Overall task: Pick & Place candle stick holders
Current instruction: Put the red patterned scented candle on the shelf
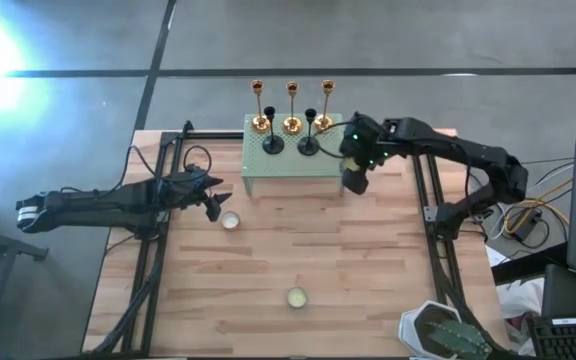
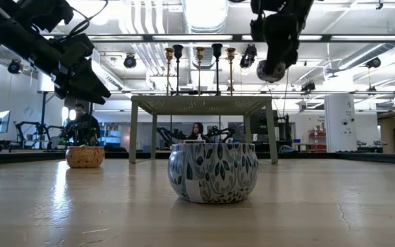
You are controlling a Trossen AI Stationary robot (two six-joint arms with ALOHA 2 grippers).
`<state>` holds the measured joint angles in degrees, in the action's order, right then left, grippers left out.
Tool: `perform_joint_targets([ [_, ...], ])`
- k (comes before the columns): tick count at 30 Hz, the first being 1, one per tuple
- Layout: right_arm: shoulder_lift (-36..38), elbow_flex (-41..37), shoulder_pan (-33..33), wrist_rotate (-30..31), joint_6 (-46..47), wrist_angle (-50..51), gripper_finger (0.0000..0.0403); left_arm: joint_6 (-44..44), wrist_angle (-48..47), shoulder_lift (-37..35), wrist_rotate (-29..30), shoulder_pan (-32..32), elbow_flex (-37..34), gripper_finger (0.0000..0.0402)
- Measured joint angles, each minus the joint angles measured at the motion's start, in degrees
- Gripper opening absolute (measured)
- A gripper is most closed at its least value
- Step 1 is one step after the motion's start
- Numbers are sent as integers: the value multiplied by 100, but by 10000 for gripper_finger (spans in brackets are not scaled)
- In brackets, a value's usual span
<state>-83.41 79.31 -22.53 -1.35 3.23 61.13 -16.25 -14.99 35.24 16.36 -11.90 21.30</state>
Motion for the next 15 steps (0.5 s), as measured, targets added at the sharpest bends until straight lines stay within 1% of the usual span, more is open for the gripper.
perform_joint_targets([
  [3,-245,216,-86,-85,-264,29,292,0,1,-2,0,0,0,268],
  [8,-827,766,-119,-38,-775,461,292,0,0,-2,0,1,0,268],
  [15,-1310,1283,-119,-2,-1250,620,292,4,-2,-2,0,1,0,268],
])
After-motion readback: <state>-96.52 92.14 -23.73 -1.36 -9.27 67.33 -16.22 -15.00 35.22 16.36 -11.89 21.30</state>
